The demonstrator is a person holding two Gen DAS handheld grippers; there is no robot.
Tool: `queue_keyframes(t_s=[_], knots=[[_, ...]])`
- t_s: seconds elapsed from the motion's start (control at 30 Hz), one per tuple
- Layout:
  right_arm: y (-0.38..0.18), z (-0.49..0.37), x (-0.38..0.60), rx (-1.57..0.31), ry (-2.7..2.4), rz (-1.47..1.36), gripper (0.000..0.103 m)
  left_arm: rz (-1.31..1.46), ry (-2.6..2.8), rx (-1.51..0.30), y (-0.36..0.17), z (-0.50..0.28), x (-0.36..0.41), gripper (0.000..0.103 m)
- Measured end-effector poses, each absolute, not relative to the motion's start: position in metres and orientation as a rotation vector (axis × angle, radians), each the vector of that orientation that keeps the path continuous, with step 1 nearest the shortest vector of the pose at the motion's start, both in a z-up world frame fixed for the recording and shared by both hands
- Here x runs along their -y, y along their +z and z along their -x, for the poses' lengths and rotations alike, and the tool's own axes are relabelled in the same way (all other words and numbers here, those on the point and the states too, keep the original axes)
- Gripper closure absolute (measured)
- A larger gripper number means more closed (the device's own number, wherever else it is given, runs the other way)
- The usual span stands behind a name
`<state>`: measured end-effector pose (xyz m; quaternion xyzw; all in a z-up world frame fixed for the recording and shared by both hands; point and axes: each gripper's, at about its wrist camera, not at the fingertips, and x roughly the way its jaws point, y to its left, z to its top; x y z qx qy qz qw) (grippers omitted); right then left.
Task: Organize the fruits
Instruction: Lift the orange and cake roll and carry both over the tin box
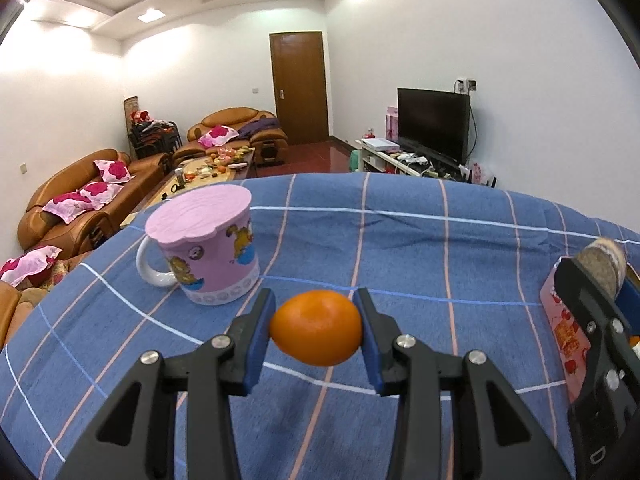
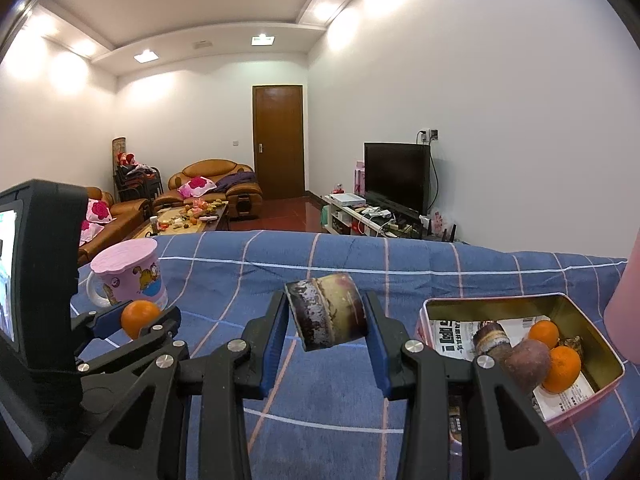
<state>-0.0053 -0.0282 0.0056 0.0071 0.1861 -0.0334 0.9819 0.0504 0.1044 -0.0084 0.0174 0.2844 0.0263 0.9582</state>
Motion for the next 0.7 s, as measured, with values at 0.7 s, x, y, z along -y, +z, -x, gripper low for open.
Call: queue_keyframes(t_s=[0.7], knots=[[0.01, 0.029, 0.03, -0.367, -0.071, 0.005, 0.063, -0.015, 0.102, -0.521, -0.005, -0.018, -0.104, 0.061]])
